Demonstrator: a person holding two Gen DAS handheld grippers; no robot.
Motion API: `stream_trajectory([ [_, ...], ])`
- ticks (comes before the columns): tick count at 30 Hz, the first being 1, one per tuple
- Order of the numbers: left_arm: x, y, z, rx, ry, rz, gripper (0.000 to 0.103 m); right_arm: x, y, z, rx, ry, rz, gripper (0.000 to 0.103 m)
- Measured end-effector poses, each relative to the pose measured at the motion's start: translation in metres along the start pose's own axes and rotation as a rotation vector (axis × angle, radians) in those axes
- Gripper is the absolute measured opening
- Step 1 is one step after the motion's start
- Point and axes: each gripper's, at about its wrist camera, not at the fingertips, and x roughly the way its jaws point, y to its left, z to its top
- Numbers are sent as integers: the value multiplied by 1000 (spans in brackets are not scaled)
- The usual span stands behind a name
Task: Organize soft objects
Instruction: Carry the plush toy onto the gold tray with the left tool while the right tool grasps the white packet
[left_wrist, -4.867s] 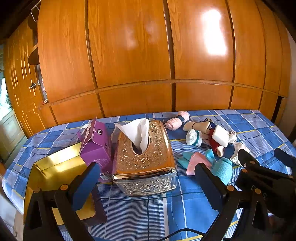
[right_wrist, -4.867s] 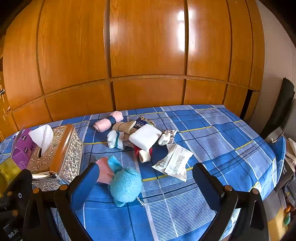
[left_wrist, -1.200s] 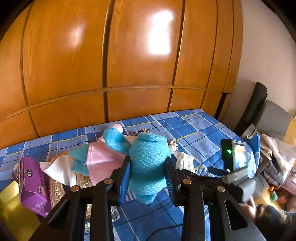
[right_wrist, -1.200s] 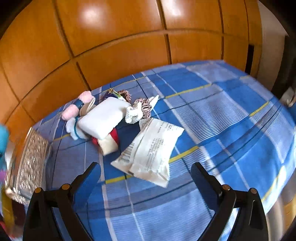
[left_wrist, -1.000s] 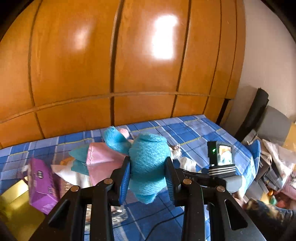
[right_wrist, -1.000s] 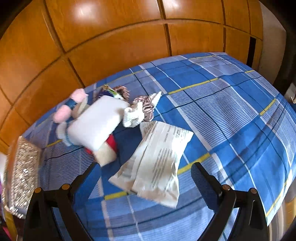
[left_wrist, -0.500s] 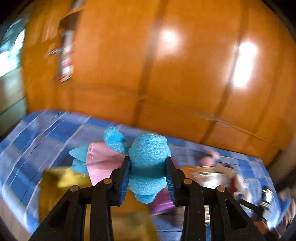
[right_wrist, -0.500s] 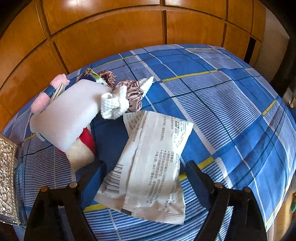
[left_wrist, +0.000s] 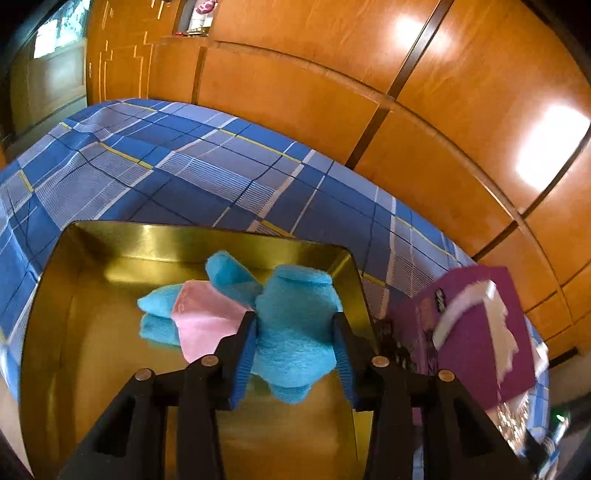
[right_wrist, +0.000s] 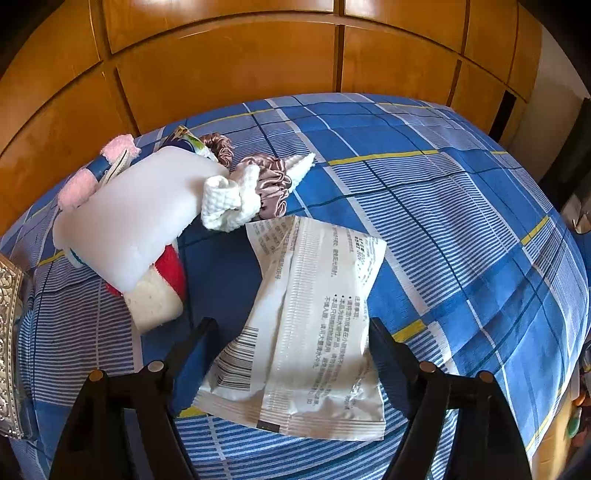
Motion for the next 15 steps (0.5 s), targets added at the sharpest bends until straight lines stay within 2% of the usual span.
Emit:
stream_trajectory([
  [3,3,-4,5,21,-17,16,51,0,-1,-1,-5,-6,8,82],
  [5,0,-8,2,25,-33,18,61,-1,-2,-1,-6,-11,17,82],
  [11,-27,-18,-23,77,-82,20,61,-2,-9,-1,3,-19,69,82],
  [15,-47,-26,-46,134,-98,-3,61,-3,-11,0,-2,-18,86,78],
])
